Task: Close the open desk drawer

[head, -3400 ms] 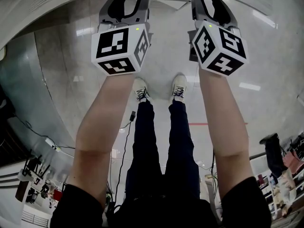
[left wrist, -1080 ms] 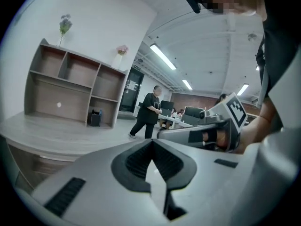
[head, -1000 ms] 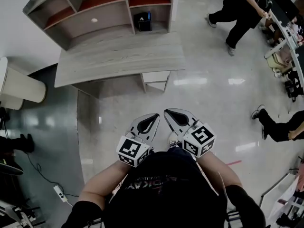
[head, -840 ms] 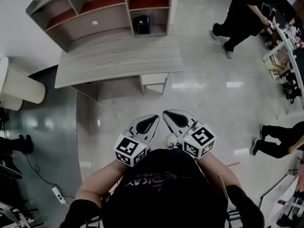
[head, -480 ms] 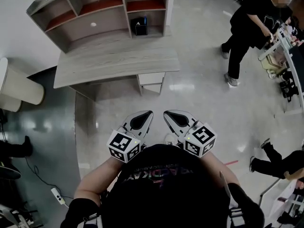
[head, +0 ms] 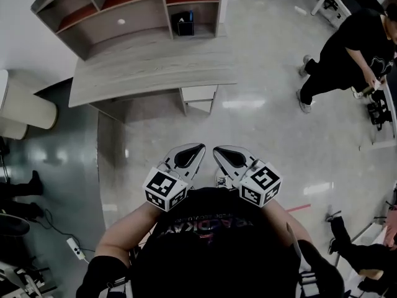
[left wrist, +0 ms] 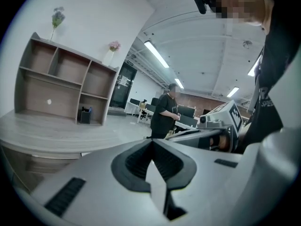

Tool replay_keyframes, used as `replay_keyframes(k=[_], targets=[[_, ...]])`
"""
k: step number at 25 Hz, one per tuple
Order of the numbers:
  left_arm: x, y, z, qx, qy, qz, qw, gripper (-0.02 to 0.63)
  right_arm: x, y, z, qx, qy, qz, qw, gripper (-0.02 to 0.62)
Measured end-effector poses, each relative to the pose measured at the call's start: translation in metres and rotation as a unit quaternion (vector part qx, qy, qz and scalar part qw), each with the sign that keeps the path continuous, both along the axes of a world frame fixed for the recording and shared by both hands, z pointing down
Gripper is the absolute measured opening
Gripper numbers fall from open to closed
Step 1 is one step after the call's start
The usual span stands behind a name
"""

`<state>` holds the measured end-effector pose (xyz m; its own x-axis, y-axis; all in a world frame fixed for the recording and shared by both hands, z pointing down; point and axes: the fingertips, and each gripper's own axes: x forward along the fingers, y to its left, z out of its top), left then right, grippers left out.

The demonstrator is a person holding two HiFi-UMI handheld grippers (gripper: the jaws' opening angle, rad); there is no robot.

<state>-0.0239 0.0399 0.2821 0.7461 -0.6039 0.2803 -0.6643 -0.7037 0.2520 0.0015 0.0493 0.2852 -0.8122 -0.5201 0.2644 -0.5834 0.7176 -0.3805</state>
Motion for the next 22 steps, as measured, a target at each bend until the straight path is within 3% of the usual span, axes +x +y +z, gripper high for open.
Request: replay_keyframes(k=[11,22], targets=[[0.008,0.009,0.007,-0.033,0.014,0.011,0.9993,0.011,-0.001,0.008,0.001,-0.006,-0.003,-0.012,1.0,0.017],[0.011,0.01,0.007,-0.025,0.009,0.015,0.9996,0.011,0.0,0.006,0.002,-0.009,-0.001,-0.011,1.0,0.017]])
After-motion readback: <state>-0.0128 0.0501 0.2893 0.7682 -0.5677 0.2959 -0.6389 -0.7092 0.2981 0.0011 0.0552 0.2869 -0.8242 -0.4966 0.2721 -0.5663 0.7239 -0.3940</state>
